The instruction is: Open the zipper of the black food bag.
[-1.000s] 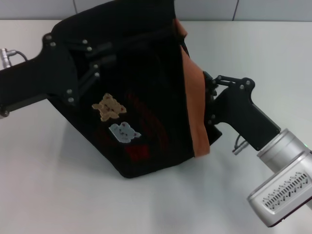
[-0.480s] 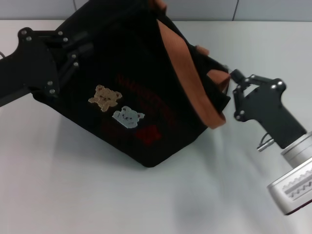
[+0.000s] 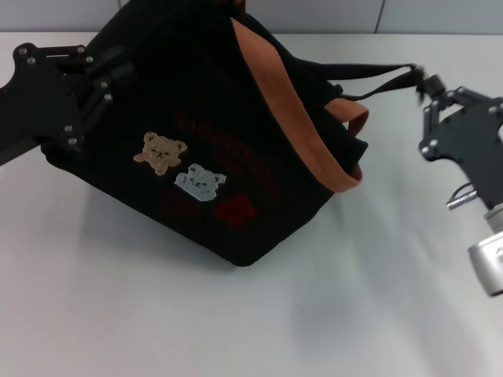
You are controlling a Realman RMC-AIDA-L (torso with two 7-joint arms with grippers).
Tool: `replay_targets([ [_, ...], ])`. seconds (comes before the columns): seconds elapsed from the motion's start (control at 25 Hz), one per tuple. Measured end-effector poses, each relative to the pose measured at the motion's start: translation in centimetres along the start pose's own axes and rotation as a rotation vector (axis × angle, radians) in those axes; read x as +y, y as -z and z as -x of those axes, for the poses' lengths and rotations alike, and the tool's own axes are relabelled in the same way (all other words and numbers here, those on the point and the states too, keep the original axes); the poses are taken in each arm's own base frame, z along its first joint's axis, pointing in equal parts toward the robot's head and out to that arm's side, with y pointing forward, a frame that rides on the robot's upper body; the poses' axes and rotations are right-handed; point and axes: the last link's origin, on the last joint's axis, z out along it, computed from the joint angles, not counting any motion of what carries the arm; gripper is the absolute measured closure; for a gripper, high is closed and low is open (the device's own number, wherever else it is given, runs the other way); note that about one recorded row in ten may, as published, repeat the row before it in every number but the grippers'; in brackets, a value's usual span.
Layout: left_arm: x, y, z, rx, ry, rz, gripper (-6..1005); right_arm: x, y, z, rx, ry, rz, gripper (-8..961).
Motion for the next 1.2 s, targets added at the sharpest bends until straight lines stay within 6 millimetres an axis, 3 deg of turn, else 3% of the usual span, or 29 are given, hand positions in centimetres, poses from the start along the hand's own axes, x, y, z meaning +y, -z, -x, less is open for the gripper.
replay_targets([
  [0.44,-0.6,0.8,0.1,0.004,-0.001,-0.092,928,-1.8,-0.6,-0.5,0.012,-0.131,-0.067,951],
  [0.72,-1.6,2.2,0.8,0.034,0.107,-0.282,929,-2.9,-1.2,-0.4,0.001,-0.274,-0.136,951],
  [0.96,-1.6,3.0,1.4,0.034,0.244,-0.352,903,-3.6,-1.4,-0.5,-0.015,-0.397,-0.164,776],
  [1.2,-1.0,5.1,0.9,0.123,0.308,-0.456,864,-4.3,-1.2,-0.4,-0.050,-0.509,-0.163,627],
])
